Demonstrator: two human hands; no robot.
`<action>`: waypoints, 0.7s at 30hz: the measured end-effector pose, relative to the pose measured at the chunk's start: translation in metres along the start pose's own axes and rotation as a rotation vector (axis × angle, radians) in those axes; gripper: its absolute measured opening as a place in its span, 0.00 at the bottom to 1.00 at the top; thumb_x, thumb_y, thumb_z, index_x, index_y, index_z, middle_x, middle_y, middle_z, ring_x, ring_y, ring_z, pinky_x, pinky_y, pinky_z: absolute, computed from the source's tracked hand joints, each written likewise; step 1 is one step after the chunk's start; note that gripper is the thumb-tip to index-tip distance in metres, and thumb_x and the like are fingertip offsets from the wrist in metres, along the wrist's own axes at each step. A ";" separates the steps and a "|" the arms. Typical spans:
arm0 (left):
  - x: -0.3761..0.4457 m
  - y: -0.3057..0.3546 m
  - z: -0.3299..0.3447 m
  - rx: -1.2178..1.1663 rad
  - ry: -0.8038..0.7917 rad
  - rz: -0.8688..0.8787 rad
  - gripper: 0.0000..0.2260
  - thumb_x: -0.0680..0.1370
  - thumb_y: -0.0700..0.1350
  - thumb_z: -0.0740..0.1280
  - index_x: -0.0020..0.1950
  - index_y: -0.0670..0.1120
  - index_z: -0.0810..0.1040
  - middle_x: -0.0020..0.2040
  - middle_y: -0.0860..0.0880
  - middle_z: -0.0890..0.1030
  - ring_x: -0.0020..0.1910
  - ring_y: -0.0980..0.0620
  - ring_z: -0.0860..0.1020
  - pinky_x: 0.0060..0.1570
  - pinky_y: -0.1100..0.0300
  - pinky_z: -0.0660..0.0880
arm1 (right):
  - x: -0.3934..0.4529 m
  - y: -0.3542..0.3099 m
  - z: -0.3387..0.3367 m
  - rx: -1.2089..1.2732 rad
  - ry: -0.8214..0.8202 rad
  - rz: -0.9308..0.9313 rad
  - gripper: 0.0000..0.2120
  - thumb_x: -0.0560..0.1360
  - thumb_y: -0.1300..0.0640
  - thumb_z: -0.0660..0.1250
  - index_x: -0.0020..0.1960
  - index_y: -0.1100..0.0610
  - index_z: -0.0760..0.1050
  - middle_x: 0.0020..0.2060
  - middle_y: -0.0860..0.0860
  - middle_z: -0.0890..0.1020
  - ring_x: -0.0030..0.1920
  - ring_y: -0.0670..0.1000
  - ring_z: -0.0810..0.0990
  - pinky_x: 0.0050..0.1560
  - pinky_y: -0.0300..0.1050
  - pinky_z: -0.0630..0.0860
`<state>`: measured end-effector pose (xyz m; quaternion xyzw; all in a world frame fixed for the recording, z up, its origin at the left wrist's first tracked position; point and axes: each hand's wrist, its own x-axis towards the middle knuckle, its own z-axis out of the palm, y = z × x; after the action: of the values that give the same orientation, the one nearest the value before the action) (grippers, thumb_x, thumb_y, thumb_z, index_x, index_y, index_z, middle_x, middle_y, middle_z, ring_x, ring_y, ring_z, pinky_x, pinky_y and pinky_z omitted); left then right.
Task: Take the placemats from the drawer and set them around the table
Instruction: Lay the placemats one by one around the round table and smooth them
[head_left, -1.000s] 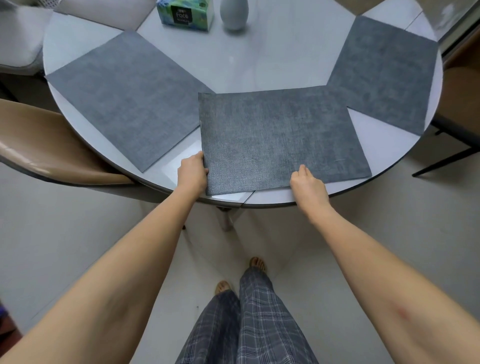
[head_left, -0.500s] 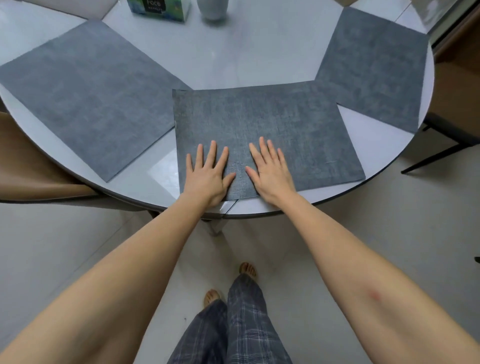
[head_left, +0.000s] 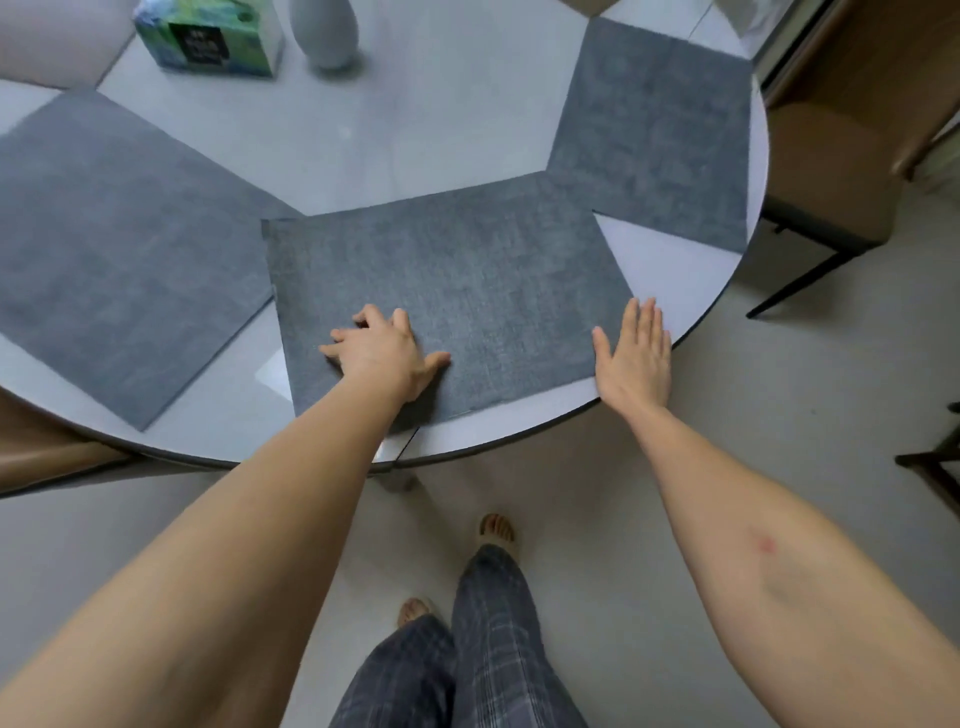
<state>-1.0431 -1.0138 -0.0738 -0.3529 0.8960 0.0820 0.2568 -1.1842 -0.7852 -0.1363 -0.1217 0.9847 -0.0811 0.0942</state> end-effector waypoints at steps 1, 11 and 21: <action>0.003 0.006 -0.009 0.044 -0.020 -0.012 0.37 0.75 0.69 0.55 0.73 0.44 0.60 0.72 0.38 0.62 0.70 0.33 0.64 0.65 0.32 0.61 | 0.000 0.006 -0.004 0.029 -0.003 0.078 0.32 0.82 0.45 0.48 0.78 0.61 0.44 0.78 0.56 0.45 0.78 0.52 0.44 0.77 0.47 0.41; 0.107 0.084 -0.074 -0.124 0.072 0.239 0.44 0.73 0.68 0.62 0.78 0.57 0.39 0.79 0.48 0.39 0.77 0.38 0.39 0.68 0.28 0.47 | 0.071 -0.058 -0.010 -0.070 -0.037 -0.563 0.32 0.81 0.44 0.49 0.78 0.57 0.44 0.78 0.53 0.45 0.78 0.50 0.42 0.75 0.44 0.37; 0.144 0.086 -0.074 -0.123 -0.062 0.276 0.48 0.69 0.68 0.67 0.79 0.57 0.40 0.79 0.52 0.37 0.77 0.42 0.38 0.69 0.28 0.48 | 0.128 -0.019 -0.033 -0.021 0.055 -0.355 0.29 0.81 0.48 0.48 0.78 0.62 0.49 0.78 0.56 0.50 0.78 0.52 0.47 0.77 0.45 0.41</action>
<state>-1.2199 -1.0599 -0.0886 -0.2387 0.9209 0.1822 0.2485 -1.3086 -0.8317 -0.1225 -0.2924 0.9508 -0.0896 0.0503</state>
